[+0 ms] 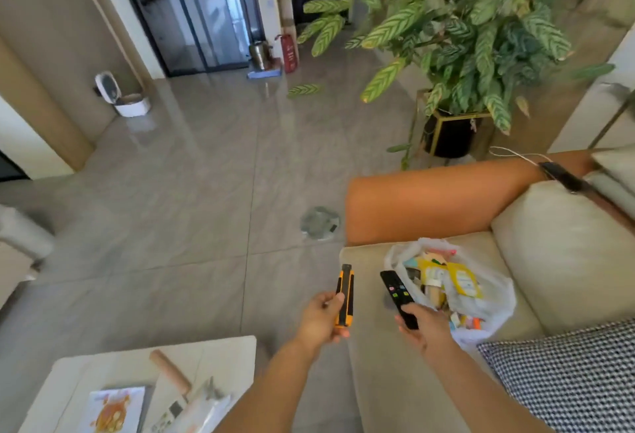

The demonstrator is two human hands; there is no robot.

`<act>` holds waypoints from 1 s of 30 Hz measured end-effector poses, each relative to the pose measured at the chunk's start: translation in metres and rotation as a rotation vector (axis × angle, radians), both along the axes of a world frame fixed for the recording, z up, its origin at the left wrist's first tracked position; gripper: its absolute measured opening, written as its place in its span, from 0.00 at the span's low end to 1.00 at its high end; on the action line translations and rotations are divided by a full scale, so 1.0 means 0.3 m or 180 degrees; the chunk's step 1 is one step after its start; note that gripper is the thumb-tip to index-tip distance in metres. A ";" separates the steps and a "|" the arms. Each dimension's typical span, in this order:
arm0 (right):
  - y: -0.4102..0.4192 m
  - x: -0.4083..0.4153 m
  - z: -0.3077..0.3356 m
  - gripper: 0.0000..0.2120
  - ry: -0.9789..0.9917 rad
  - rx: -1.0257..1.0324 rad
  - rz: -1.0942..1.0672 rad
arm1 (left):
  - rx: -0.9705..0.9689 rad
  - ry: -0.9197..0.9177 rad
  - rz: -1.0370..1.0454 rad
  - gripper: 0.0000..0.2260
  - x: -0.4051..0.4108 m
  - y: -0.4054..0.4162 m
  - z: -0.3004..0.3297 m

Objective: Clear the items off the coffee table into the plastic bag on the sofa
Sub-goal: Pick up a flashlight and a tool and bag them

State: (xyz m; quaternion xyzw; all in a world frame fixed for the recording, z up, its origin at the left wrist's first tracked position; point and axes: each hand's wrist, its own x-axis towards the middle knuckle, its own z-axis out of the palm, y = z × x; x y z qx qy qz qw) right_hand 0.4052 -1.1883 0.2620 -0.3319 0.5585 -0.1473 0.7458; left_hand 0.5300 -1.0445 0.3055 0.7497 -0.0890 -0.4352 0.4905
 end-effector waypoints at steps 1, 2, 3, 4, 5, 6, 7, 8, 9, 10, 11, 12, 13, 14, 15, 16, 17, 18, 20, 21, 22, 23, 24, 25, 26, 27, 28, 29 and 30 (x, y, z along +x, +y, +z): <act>-0.052 -0.023 -0.011 0.05 0.0064 -0.0019 -0.0090 | 0.0022 0.0031 -0.0092 0.09 -0.012 -0.067 -0.013; -0.101 -0.044 -0.021 0.04 0.0123 -0.0052 -0.0147 | 0.0057 0.0060 -0.0193 0.09 -0.026 -0.134 -0.026; -0.151 -0.064 -0.033 0.03 0.0170 -0.0101 -0.0193 | 0.0098 0.0086 -0.0282 0.09 -0.039 -0.200 -0.038; -0.196 -0.084 -0.042 0.02 0.0206 -0.0127 -0.0216 | 0.0141 0.0114 -0.0345 0.09 -0.051 -0.261 -0.052; -0.237 -0.102 -0.051 0.02 0.0241 -0.0147 -0.0236 | 0.0179 0.0156 -0.0398 0.09 -0.064 -0.319 -0.070; -0.276 -0.121 -0.061 0.03 0.0273 -0.0173 -0.0254 | 0.0209 0.0203 -0.0439 0.08 -0.076 -0.371 -0.088; -0.311 -0.138 -0.068 0.03 0.0308 -0.0212 -0.0267 | 0.0235 0.0247 -0.0481 0.08 -0.088 -0.418 -0.107; -0.344 -0.154 -0.073 0.03 0.0356 -0.0247 -0.0268 | 0.0256 0.0295 -0.0519 0.08 -0.100 -0.461 -0.125; -0.377 -0.168 -0.082 0.03 0.0415 -0.0266 -0.0257 | 0.0293 0.0345 -0.0548 0.09 -0.112 -0.502 -0.144; -0.408 -0.182 -0.093 0.03 0.0473 -0.0263 -0.0250 | 0.0312 0.0404 -0.0553 0.09 -0.124 -0.543 -0.161; -0.436 -0.193 -0.100 0.04 0.0520 -0.0245 -0.0254 | 0.0346 0.0449 -0.0566 0.10 -0.137 -0.581 -0.177; -0.463 -0.204 -0.114 0.05 0.0569 -0.0233 -0.0283 | 0.0377 0.0492 -0.0577 0.10 -0.149 -0.618 -0.195; -0.489 -0.211 -0.125 0.06 0.0593 -0.0218 -0.0315 | 0.0408 0.0543 -0.0569 0.10 -0.158 -0.658 -0.215; -0.516 -0.216 -0.140 0.06 0.0586 -0.0190 -0.0351 | 0.0423 0.0586 -0.0519 0.10 -0.166 -0.701 -0.233; -0.540 -0.222 -0.155 0.06 0.0554 -0.0144 -0.0378 | 0.0450 0.0618 -0.0464 0.11 -0.174 -0.744 -0.255; -0.573 -0.228 -0.180 0.05 0.0513 -0.0102 -0.0382 | 0.0494 0.0652 -0.0431 0.11 -0.183 -0.792 -0.287; -0.590 -0.229 -0.189 0.03 0.0474 -0.0065 -0.0366 | 0.0545 0.0668 -0.0422 0.12 -0.187 -0.823 -0.305; -0.610 -0.230 -0.208 0.02 0.0508 -0.0031 -0.0336 | 0.0587 0.0683 -0.0425 0.13 -0.192 -0.852 -0.324; -0.654 -0.227 -0.266 0.05 0.0666 0.0070 -0.0239 | 0.0657 0.0680 -0.0450 0.14 -0.205 -0.912 -0.377; -0.673 -0.221 -0.287 0.06 0.0682 0.0139 -0.0201 | 0.0692 0.0692 -0.0450 0.14 -0.206 -0.937 -0.408; -0.694 -0.215 -0.315 0.07 0.0671 0.0180 -0.0179 | 0.0719 0.0711 -0.0438 0.14 -0.205 -0.960 -0.436; -0.713 -0.208 -0.341 0.09 0.0661 0.0202 -0.0141 | 0.0757 0.0719 -0.0426 0.14 -0.201 -0.982 -0.465; -0.735 -0.203 -0.373 0.10 0.0665 0.0180 -0.0094 | 0.0778 0.0724 -0.0394 0.14 -0.198 -1.005 -0.487; -0.753 -0.195 -0.392 0.11 0.0692 0.0134 -0.0034 | 0.0801 0.0739 -0.0336 0.15 -0.194 -1.028 -0.512; -0.772 -0.187 -0.411 0.11 0.0688 0.0085 0.0020 | 0.0775 0.0757 -0.0276 0.15 -0.185 -1.050 -0.537; -0.789 -0.174 -0.423 0.11 0.0666 0.0028 0.0063 | 0.0738 0.0777 -0.0204 0.16 -0.177 -1.070 -0.561; -0.803 -0.160 -0.434 0.12 0.0639 -0.0041 0.0106 | 0.0711 0.0767 -0.0134 0.16 -0.169 -1.086 -0.583; -0.816 -0.145 -0.442 0.12 0.0611 -0.0109 0.0147 | 0.0701 0.0787 -0.0063 0.15 -0.166 -1.100 -0.598; -0.826 -0.130 -0.453 0.14 0.0586 -0.0137 0.0158 | 0.0663 0.0800 -0.0016 0.14 -0.165 -1.110 -0.619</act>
